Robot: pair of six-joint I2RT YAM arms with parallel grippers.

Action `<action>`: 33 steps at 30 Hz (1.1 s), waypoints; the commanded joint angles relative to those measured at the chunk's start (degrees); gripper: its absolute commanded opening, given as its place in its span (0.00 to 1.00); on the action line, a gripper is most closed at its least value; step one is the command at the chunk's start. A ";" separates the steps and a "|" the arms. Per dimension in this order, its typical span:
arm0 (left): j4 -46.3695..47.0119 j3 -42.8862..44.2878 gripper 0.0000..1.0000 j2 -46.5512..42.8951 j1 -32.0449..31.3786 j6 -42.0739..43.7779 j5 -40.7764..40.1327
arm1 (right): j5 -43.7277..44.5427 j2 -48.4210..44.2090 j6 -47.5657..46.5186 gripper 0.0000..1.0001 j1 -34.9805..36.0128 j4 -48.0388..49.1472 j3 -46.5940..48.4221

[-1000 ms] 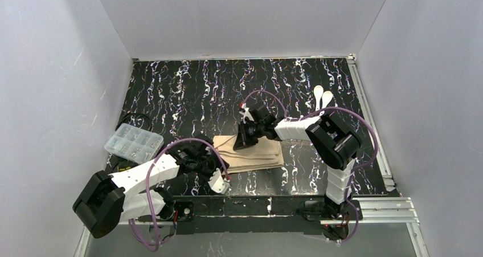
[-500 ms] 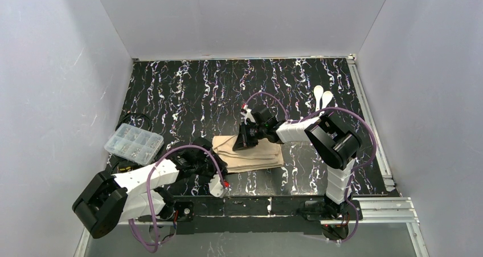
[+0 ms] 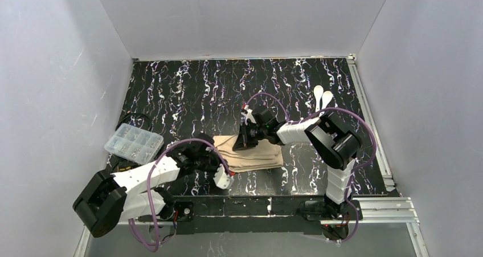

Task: Fold the napkin into a case and place the utensils inside
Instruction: Pick up the 2/3-rectangle-folded napkin from the center of the board.

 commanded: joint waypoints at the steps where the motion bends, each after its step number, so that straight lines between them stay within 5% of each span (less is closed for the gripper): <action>1: -3.48 7.47 0.00 3.33 -0.12 -11.95 -0.37 | 4.34 0.63 -2.41 0.07 0.27 -2.85 -2.51; 17: -27.58 30.04 0.00 23.98 8.18 -28.67 10.79 | -0.24 -0.72 -2.52 0.20 0.35 4.01 -5.20; 26: -30.71 34.10 0.00 28.73 10.39 -35.50 15.01 | -5.05 -7.75 2.66 0.36 -2.80 18.13 -12.67; 33: -32.37 35.94 0.00 30.34 11.36 -35.53 16.92 | -7.11 -15.80 -5.95 0.43 -3.00 26.03 -19.20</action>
